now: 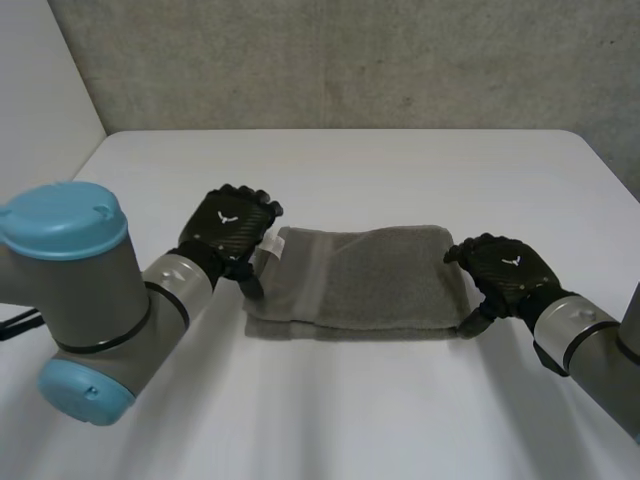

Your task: Fold the towel.

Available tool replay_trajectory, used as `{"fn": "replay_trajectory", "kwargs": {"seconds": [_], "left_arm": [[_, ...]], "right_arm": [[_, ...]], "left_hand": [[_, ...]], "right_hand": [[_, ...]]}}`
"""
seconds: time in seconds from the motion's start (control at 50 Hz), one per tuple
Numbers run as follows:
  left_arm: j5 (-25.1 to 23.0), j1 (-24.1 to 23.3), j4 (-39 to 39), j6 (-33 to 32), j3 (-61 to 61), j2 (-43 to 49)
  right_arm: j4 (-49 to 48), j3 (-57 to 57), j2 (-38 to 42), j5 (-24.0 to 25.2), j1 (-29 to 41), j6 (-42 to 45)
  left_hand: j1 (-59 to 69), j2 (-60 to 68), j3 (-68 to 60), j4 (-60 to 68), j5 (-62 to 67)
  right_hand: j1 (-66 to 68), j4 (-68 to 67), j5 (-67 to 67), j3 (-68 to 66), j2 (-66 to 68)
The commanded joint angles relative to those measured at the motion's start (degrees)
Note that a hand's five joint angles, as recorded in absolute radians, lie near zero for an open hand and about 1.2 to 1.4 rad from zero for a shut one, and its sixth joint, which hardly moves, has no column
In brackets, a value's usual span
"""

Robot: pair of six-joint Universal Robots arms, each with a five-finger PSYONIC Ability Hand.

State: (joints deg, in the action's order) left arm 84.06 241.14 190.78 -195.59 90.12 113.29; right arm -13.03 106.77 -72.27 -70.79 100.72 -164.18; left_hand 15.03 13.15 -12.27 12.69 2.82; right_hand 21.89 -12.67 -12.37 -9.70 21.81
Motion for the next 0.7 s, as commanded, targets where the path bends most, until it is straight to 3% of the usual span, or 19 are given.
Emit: {"fn": "replay_trajectory", "kwargs": {"seconds": [0.02, 0.28, 0.52, 0.6, 0.7], "left_arm": [[0.9, -1.6, -0.1, 2.6, -1.3, 5.0], [2.9, -2.0, -0.2, 2.2, -2.0, 10.5], [3.0, -3.6, -0.9, 2.7, -0.9, 10.6], [3.0, -4.0, -0.9, 2.8, -0.5, 10.5], [4.6, -4.0, -0.9, 2.7, 0.4, 9.3]], "right_arm": [[-2.9, -0.3, 3.4, -0.1, 0.8, 1.1], [-3.1, -0.9, 7.0, -0.3, 1.0, 4.3], [-3.1, -0.9, 6.8, 0.0, -0.2, 6.9], [-2.9, -0.8, 5.7, 0.0, -0.6, 7.3], [-2.4, 0.8, -0.3, 1.3, -7.4, 11.4]], "left_hand": [[-5.2, -3.3, 2.3, -2.7, -2.8], [-4.3, -2.4, 2.3, -2.7, -2.1], [-1.3, 0.6, 2.3, -2.7, 0.9], [-1.3, 0.6, 2.3, -2.7, 0.9], [-1.5, 0.4, 2.3, -2.7, 0.8]], "right_hand": [[3.0, 2.7, -2.5, -0.3, 3.1], [13.6, 2.7, -13.1, -0.3, 13.7], [56.4, 2.7, -56.0, -0.3, 56.5], [58.1, 2.7, -57.6, -0.3, 58.2], [58.1, 2.7, -57.6, -0.3, 58.2]]}}
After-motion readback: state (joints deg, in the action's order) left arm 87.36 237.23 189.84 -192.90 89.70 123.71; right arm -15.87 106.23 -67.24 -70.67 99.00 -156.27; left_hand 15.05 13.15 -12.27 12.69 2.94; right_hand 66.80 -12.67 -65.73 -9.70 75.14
